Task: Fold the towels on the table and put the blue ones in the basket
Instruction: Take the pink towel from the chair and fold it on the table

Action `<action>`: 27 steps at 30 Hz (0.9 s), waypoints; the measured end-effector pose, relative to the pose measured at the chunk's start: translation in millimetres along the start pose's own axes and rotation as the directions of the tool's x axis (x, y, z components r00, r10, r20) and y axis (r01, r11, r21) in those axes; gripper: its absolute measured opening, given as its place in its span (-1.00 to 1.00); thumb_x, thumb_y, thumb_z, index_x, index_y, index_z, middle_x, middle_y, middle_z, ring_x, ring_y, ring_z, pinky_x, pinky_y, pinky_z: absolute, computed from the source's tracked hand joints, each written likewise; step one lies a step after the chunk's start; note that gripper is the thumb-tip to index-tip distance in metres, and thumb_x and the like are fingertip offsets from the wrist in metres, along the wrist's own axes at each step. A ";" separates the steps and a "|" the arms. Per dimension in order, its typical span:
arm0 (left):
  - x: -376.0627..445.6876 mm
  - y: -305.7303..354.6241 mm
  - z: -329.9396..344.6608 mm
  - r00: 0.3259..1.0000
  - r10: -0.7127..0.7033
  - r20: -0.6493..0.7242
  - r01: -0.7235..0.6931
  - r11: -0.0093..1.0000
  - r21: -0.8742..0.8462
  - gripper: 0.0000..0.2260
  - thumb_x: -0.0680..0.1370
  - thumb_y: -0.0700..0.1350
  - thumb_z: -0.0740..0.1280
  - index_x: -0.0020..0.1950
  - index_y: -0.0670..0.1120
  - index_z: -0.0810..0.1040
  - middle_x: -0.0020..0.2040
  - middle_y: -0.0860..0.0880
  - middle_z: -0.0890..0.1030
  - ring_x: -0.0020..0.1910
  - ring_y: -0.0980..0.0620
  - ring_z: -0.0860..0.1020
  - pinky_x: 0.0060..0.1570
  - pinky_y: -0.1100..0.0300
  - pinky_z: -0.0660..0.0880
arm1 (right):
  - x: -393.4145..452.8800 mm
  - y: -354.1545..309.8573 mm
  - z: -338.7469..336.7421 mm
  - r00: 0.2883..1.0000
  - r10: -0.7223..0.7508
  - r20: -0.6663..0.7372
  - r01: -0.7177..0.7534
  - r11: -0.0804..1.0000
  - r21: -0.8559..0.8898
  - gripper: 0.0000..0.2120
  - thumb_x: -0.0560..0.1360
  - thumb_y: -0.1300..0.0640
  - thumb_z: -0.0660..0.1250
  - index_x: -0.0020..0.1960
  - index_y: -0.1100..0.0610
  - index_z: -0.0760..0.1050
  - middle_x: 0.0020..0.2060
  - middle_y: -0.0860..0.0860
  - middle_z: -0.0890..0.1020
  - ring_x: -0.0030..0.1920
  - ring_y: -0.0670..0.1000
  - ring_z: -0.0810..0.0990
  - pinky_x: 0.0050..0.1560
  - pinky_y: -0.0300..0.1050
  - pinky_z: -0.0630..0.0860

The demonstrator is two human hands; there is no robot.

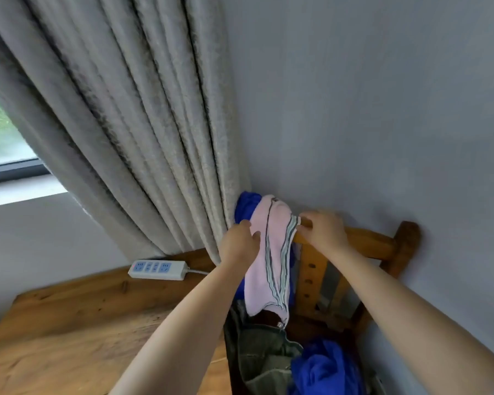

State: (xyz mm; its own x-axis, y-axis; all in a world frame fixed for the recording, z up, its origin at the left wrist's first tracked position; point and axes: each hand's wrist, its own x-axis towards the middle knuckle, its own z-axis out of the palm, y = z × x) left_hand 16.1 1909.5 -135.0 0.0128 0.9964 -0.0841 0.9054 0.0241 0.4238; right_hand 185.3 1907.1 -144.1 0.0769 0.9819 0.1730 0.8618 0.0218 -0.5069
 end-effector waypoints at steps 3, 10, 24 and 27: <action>21.7 8.5 10.7 0.998 -0.050 -0.044 0.049 0.999 -0.021 -0.62 0.61 0.01 0.11 0.35 -0.17 0.32 0.25 -0.15 0.47 0.18 -0.11 0.48 0.05 0.10 0.44 | 18.0 14.0 17.6 0.999 -0.016 0.028 0.017 1.000 -0.012 -0.69 0.52 0.05 0.25 0.23 0.09 0.50 0.06 0.14 0.58 0.13 0.16 0.48 0.14 0.03 0.37; 43.4 9.8 26.5 0.987 -0.097 -0.125 0.094 0.995 -0.031 -0.76 0.60 -0.02 0.15 0.03 -0.16 0.48 0.05 -0.16 0.57 -0.01 -0.10 0.52 -0.15 0.14 0.36 | 27.9 23.8 38.9 0.974 -0.153 -0.169 0.158 0.987 0.016 -0.90 0.35 0.23 0.46 -0.16 0.24 0.66 -0.29 0.17 0.61 -0.20 0.21 0.53 -0.19 -0.01 0.41; -1.5 18.7 0.3 0.978 0.000 -0.210 -0.048 0.974 -0.223 -0.61 0.59 -0.12 0.15 -0.45 -0.02 0.22 -0.49 0.05 0.30 -0.49 0.11 0.26 -0.49 0.22 0.14 | -6.6 26.3 -1.8 0.978 0.001 -0.209 0.052 0.968 0.247 -0.84 0.47 0.26 0.34 -0.02 0.32 0.61 -0.18 0.26 0.59 -0.17 0.19 0.54 -0.18 -0.16 0.32; -27.0 14.7 -13.9 0.967 0.012 -0.255 -0.093 0.947 -0.308 -0.73 0.59 -0.12 0.17 -0.29 -0.11 0.48 -0.43 0.06 0.40 -0.43 0.11 0.33 -0.38 0.22 0.25 | -26.0 15.7 -21.3 0.961 -0.037 -0.273 0.089 0.980 0.180 -0.86 0.46 0.27 0.34 -0.10 0.35 0.62 -0.25 0.28 0.59 -0.20 0.23 0.54 -0.22 -0.09 0.35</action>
State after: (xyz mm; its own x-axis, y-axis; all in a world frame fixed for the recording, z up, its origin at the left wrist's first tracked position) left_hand 23.1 1884.1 -114.0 -0.0850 0.9845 0.1532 0.7253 -0.0443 0.6870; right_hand 207.5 1877.9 -138.5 0.1790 0.8917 0.4156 0.7609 0.1424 -0.6331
